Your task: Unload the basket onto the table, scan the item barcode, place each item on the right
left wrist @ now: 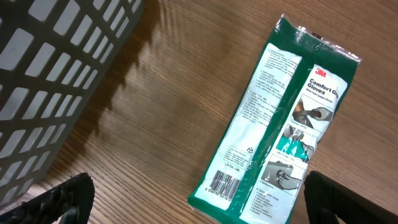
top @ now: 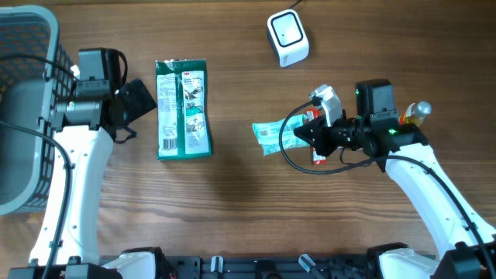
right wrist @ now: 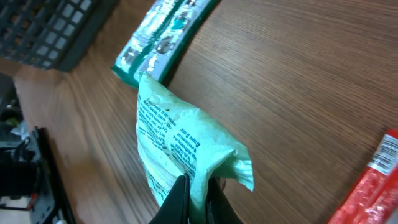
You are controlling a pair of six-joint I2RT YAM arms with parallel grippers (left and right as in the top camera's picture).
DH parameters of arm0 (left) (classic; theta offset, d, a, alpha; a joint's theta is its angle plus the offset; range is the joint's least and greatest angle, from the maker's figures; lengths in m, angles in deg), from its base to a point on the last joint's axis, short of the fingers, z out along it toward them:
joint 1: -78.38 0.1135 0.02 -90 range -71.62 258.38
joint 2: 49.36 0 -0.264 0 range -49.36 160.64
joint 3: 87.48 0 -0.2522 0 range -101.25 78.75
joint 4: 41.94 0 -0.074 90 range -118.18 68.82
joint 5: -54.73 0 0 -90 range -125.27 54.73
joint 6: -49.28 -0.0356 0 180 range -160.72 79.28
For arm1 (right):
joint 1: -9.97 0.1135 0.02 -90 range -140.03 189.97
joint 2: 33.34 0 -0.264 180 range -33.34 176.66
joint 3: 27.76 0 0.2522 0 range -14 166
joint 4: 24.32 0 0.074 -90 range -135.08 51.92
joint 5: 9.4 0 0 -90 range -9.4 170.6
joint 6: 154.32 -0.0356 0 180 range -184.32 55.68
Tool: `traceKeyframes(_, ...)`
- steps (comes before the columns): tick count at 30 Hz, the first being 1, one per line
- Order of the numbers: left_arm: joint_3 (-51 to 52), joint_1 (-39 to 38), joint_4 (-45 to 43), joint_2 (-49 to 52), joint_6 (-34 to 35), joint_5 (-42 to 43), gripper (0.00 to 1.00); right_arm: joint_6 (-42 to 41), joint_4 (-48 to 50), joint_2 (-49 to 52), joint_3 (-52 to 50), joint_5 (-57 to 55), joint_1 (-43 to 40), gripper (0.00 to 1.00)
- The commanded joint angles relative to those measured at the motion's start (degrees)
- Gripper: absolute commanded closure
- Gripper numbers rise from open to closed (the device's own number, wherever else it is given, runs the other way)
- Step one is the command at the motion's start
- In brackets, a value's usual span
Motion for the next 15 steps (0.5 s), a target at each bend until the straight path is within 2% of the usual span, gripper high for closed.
traceKeyframes(1, 0.00, -0.26, -0.13, 0.11, -0.48, 0.09, 0.00, 2.58, 0.11, 0.85, 0.13, -3.06, 0.31, 0.96)
traceKeyframes(8, 0.00, -0.26, -0.13, 0.11, -0.46, 0.09, 0.00, 2.49, -1.40, 0.83, 2.71, -7.04, 0.31, 0.96)
traceKeyframes(15, 0.00, -0.26, -0.13, 0.11, -0.46, 0.09, 0.00, 4.74, -13.22, 0.98, 19.85, -14.25, 0.31, 0.96)
